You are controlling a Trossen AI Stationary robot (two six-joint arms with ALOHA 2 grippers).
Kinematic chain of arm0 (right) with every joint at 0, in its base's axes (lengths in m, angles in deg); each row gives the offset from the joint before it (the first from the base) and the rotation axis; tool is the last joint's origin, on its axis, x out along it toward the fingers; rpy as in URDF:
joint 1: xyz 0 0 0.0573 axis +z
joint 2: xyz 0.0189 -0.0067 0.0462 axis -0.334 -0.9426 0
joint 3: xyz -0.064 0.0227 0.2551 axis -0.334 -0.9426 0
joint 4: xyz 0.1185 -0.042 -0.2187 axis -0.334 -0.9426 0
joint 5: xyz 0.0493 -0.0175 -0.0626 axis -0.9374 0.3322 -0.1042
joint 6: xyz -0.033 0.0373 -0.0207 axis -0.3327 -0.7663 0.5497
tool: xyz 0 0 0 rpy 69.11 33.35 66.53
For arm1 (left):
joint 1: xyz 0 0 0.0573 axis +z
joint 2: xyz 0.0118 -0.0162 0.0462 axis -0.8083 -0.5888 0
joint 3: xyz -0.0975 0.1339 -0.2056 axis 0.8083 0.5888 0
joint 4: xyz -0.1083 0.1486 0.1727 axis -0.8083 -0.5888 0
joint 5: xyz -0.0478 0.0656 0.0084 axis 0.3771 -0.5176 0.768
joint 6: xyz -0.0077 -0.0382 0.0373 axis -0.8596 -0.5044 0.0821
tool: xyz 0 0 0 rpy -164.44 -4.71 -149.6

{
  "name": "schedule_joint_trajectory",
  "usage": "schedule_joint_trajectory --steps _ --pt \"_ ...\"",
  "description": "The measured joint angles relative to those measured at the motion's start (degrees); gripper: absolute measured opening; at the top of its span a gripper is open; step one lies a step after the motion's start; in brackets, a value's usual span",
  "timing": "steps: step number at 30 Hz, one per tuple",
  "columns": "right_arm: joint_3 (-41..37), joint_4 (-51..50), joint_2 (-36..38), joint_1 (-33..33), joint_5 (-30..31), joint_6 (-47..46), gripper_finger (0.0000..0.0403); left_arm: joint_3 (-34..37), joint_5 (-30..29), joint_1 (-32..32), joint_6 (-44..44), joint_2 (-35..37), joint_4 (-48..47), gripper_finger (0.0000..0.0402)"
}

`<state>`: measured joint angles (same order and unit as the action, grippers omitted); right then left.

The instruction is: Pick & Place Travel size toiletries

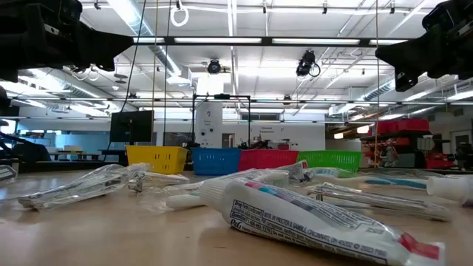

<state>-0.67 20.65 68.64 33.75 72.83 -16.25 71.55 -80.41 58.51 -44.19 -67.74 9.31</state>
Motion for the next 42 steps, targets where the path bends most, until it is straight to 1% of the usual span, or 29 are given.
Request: schedule_joint_trajectory --steps 38,40,42 --pt "0.02 0.00 0.02 -0.02 0.00 0.00 0.0001 0.00 0.00 0.02 -0.02 0.00 0.01 0.0020" --pt "0.01 0.00 0.01 0.00 0.01 0.00 0.0001 -0.01 0.07 0.01 -1.12 0.00 0.00 0.0020" --pt "0.01 0.01 0.01 0.00 0.00 0.00 0.0001 0.00 0.10 0.00 -4.59 0.00 0.00 0.0020"
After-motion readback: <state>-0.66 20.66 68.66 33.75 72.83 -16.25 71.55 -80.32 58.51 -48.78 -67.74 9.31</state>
